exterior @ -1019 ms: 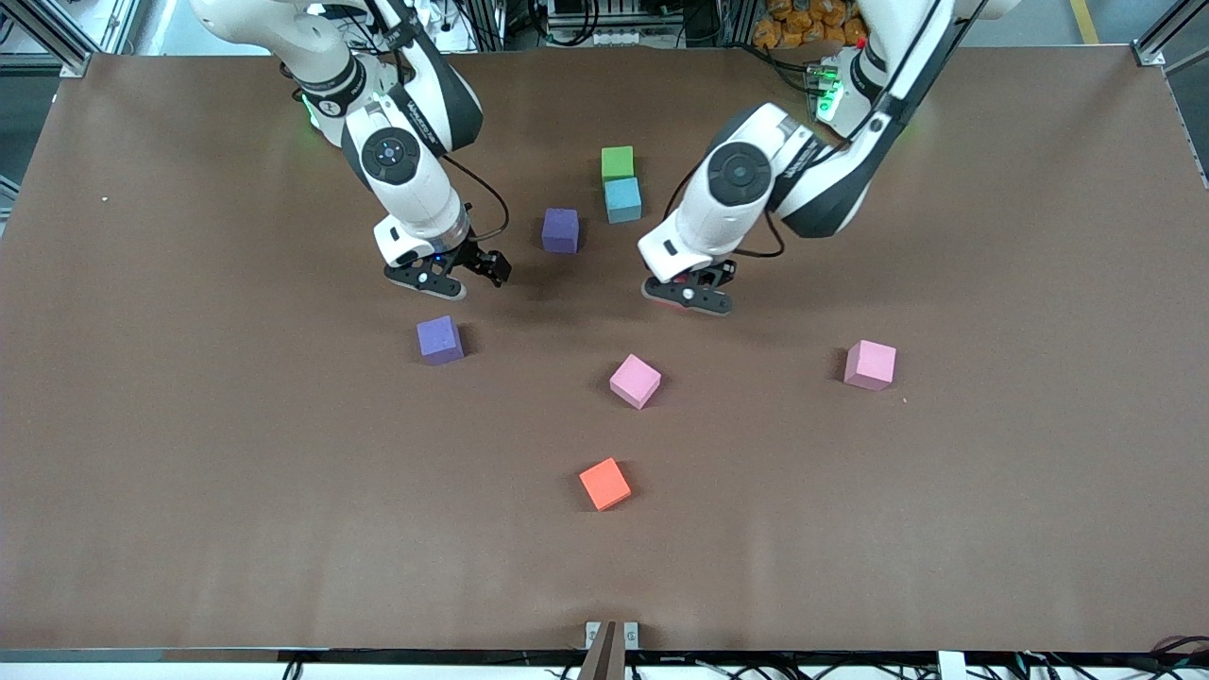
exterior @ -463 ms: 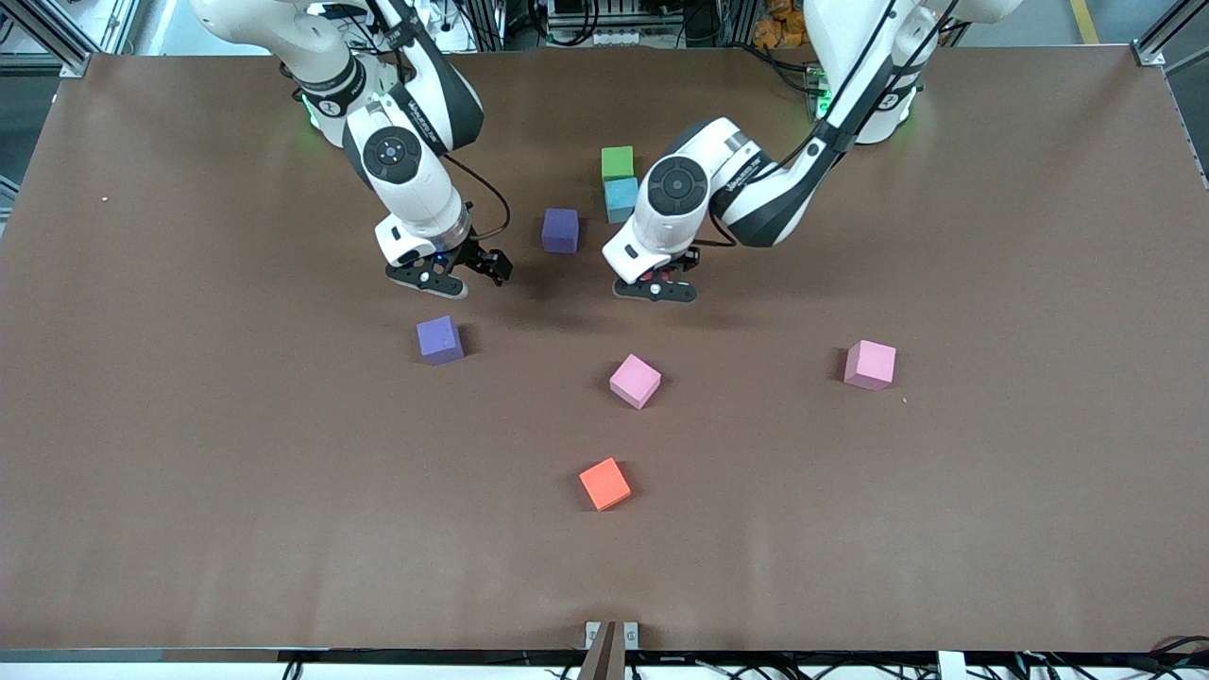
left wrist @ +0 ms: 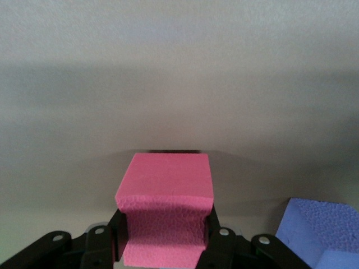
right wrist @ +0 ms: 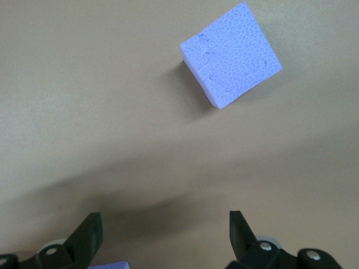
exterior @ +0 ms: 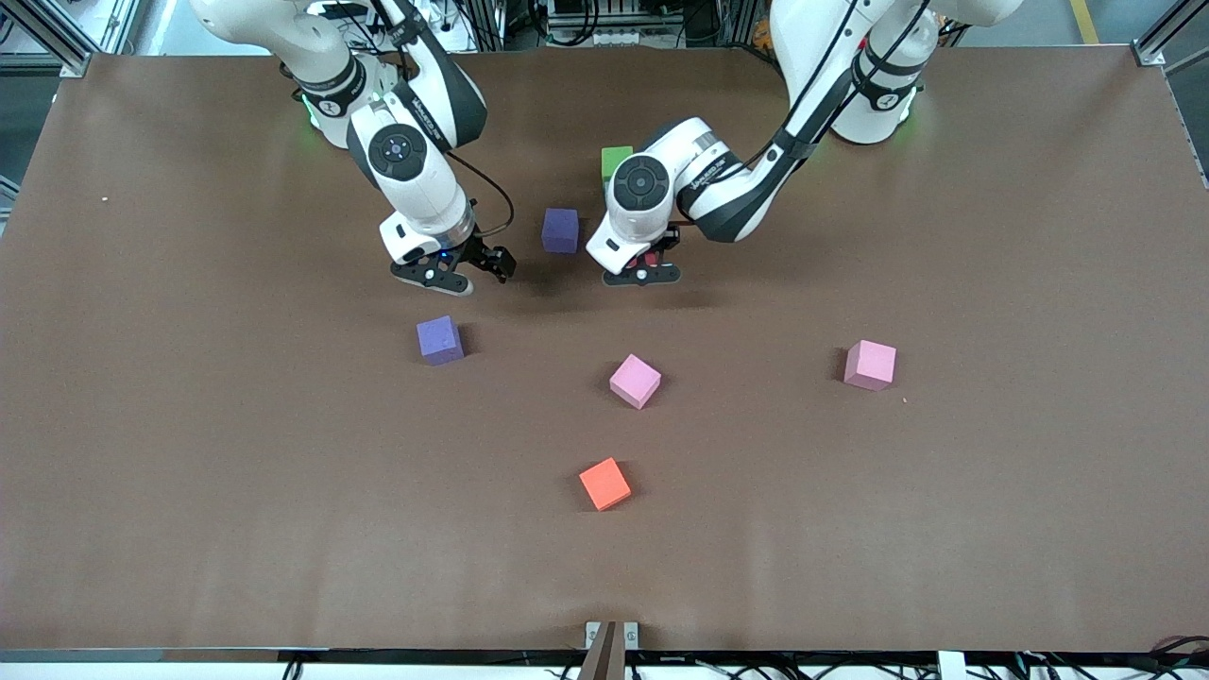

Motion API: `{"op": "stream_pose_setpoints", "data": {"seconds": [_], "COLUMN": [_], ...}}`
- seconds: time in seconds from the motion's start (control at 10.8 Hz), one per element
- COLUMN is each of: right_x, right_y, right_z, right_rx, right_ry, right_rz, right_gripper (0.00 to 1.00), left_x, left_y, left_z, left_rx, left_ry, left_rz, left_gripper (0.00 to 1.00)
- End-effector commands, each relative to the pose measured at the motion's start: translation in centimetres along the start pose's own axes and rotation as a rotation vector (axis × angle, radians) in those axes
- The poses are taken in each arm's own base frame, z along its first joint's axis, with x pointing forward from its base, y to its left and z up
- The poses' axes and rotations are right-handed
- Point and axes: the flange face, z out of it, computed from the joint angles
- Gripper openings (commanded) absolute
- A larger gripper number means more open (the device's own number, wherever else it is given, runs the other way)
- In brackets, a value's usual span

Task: Arrange blocks into number 1

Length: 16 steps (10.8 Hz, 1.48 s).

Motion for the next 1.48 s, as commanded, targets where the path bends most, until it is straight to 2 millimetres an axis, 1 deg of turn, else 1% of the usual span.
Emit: {"op": "stream_pose_setpoints", "data": {"seconds": [0.0, 0.28, 0.56, 0.74, 0.83, 1.11, 1.39], "right_x": [-0.7, -0.7, -1.1, -1.3, -1.3, -1.7, -1.9], "right_y": [0.2, 0.2, -0.2, -0.3, -0.3, -0.6, -0.7], "right_z": [-0.4, -0.4, -0.3, -0.2, -0.2, 0.0, 0.0], "right_rx": [0.015, 0.015, 0.015, 0.013, 0.013, 0.010, 0.010], "right_ry": [-0.001, -0.001, -0.001, -0.002, -0.002, -0.004, -0.004], "right_rz": [-0.008, -0.008, -0.018, -0.023, -0.023, -0.032, -0.035], "right_gripper": [1.00, 1.00, 1.00, 1.00, 1.00, 1.00, 1.00], "left_x": [-0.1, -1.6, -2.8, -3.2, -3.7, -4.5, -5.0], "left_y": [0.5, 1.7, 2.4, 2.6, 3.0, 3.4, 3.6], "left_z": [-0.4, 0.8, 1.5, 2.1, 2.5, 2.8, 3.6], "left_rx": [0.002, 0.004, 0.012, 0.014, 0.016, 0.016, 0.026], "left_ry": [0.007, 0.005, 0.001, -0.005, -0.007, -0.014, -0.025], "left_rz": [-0.017, 0.011, 0.031, 0.035, 0.037, 0.042, 0.030], "left_gripper": [0.00, 0.00, 0.00, 0.00, 0.00, 0.00, 0.00]}}
